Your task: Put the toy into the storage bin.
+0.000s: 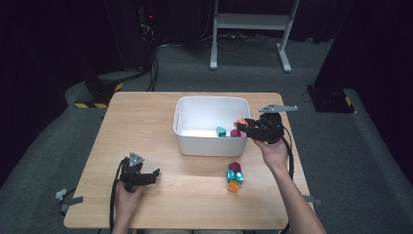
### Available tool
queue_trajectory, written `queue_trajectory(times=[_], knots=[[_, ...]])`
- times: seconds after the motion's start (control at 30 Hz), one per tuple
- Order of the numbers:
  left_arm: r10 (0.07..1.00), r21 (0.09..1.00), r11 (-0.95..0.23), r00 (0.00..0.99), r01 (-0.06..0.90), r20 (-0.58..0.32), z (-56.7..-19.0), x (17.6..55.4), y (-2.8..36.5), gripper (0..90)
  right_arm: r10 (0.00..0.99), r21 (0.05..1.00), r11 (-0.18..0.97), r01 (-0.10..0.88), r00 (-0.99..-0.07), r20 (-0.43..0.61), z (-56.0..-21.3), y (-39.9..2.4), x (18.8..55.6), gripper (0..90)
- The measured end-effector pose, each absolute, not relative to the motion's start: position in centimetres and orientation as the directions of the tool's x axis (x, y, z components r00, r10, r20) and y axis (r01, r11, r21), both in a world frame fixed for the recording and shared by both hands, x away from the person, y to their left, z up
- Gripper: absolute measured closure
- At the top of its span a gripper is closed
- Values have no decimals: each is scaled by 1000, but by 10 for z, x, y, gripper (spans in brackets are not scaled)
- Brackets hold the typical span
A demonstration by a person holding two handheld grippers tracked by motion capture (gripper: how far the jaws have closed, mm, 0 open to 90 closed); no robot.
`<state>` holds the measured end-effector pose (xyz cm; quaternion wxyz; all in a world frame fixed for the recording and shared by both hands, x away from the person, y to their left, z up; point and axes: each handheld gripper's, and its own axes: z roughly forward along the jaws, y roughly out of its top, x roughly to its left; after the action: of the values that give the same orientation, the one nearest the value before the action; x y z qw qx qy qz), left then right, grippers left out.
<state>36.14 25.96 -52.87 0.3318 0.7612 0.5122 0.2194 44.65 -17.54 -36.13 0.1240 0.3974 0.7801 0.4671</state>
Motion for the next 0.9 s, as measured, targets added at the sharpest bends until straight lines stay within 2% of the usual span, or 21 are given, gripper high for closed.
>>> queue_trajectory(times=[0.47,0.9], knots=[[925,729,-257,380,634,-5,-529,361,260,130,733,816,270,512,-658,170,-354,-148,474,589],[926,730,-255,378,635,-5,-529,361,259,130,753,779,302,549,-639,158,-364,-132,495,587]])
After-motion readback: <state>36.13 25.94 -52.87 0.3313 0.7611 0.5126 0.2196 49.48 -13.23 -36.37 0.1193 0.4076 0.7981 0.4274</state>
